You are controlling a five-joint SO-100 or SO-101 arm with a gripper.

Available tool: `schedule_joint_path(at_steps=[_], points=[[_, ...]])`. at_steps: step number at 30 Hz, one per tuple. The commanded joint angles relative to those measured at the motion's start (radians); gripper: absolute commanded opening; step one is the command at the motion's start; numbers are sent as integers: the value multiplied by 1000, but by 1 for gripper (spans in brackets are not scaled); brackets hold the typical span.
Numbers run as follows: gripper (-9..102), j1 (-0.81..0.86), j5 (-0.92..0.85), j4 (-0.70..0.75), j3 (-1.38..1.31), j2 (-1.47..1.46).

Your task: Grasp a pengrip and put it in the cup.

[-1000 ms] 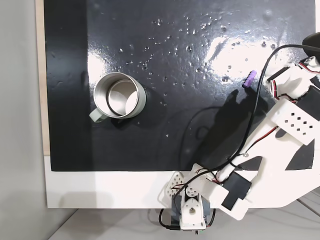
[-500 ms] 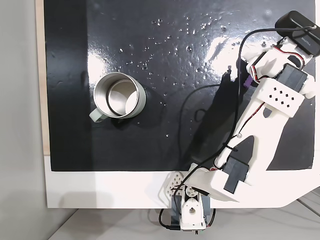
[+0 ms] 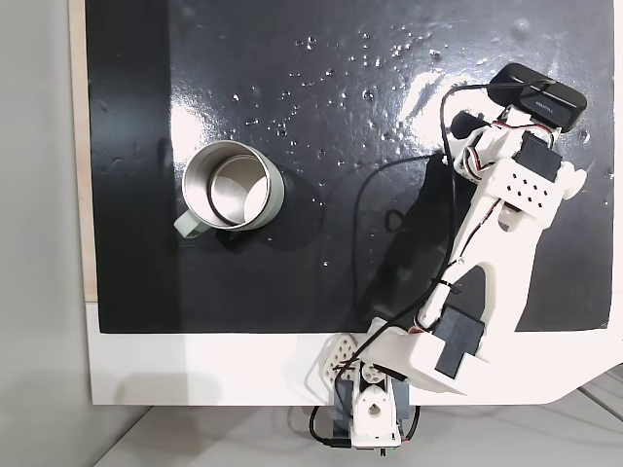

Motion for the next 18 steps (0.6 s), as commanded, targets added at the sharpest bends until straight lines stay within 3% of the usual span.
schedule_joint_path(at_steps=[1, 8, 18], points=[[31, 28, -38, -40, -11, 60], [31, 61, -103, -41, -17, 51], [31, 75, -110, -167, -32, -15]])
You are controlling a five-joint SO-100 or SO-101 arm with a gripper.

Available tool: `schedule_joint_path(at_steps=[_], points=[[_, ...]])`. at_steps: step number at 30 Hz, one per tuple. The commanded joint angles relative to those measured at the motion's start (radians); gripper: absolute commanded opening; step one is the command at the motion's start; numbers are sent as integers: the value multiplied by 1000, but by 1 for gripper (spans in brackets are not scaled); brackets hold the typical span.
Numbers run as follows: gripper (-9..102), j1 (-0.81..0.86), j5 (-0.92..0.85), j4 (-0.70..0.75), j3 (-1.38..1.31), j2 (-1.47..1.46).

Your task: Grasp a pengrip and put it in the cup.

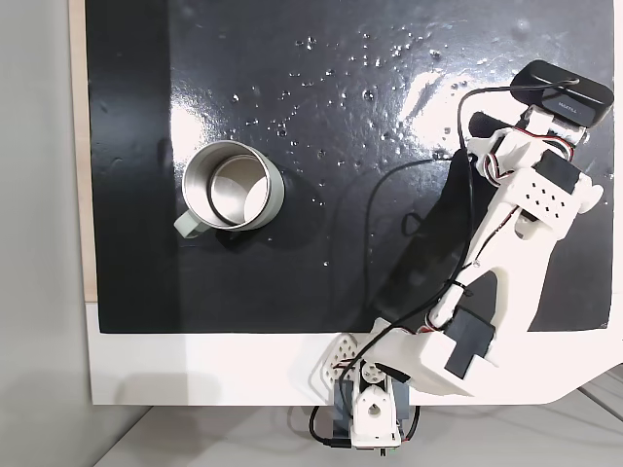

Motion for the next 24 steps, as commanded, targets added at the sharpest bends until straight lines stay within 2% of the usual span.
schedule_joint_path(at_steps=[1, 8, 24], points=[[31, 0, -5, -44, -32, 0], [28, -20, 9, -49, -23, -26], [2, -44, 57, -137, 51, -26]])
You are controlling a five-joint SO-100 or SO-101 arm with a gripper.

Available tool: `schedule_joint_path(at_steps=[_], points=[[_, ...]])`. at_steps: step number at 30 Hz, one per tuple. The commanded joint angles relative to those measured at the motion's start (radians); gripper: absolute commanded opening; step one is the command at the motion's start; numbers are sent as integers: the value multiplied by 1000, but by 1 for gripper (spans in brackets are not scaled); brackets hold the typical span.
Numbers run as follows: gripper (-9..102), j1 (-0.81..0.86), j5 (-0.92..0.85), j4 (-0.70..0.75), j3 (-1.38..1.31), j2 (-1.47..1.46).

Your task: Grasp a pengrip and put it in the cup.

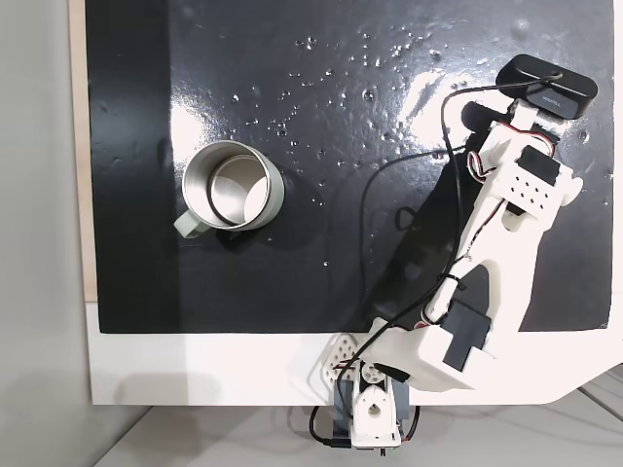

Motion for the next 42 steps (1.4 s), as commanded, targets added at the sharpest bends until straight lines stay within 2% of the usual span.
schedule_joint_path(at_steps=[1, 5, 9, 15, 26, 33, 42], points=[[2, -9, 25, -23, 2, 15], [1, -18, 60, -12, 9, 38], [0, -49, 140, 66, 9, 103], [0, -153, 399, 204, 9, 284], [0, -456, 804, 437, -18, 598], [0, -710, 1083, 566, -83, 707], [0, -936, 1422, 620, -221, 683]])
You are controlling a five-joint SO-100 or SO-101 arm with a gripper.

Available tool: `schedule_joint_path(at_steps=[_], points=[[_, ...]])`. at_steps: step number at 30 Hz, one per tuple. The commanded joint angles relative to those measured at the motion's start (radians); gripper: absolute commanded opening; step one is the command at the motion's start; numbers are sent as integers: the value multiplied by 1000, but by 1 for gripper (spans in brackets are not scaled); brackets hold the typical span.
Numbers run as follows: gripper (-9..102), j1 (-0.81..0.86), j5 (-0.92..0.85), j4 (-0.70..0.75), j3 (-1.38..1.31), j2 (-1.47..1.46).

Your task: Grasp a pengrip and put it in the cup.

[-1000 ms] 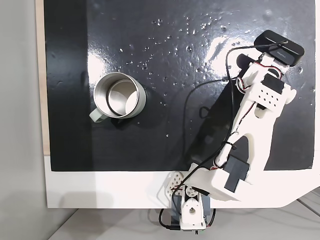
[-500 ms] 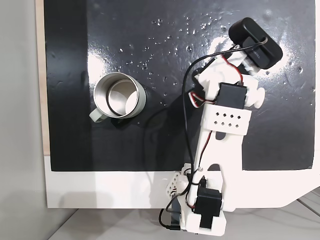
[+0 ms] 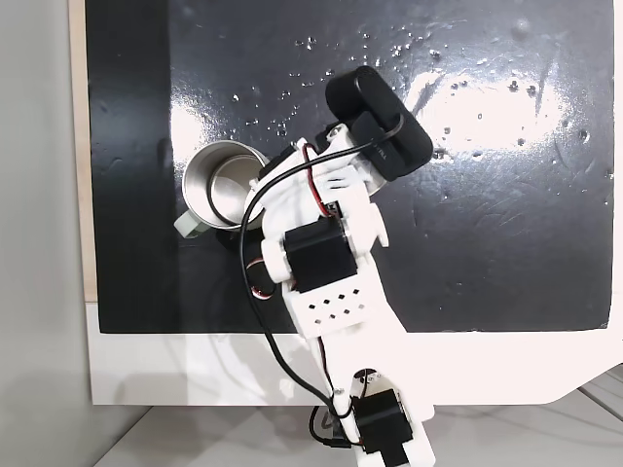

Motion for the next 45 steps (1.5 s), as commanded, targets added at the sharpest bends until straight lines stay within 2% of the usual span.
schedule_joint_path(at_steps=[1, 15, 23, 25, 28, 29, 45], points=[[0, -69, 112, 5, -94, 3], [0, -225, 281, -49, -163, -133], [1, -238, 314, -48, -167, -150], [5, -233, 314, -49, -167, -150], [24, -229, 305, -49, -163, -150], [27, -227, 304, -49, -161, -150], [28, -221, 302, -34, -155, -147]])
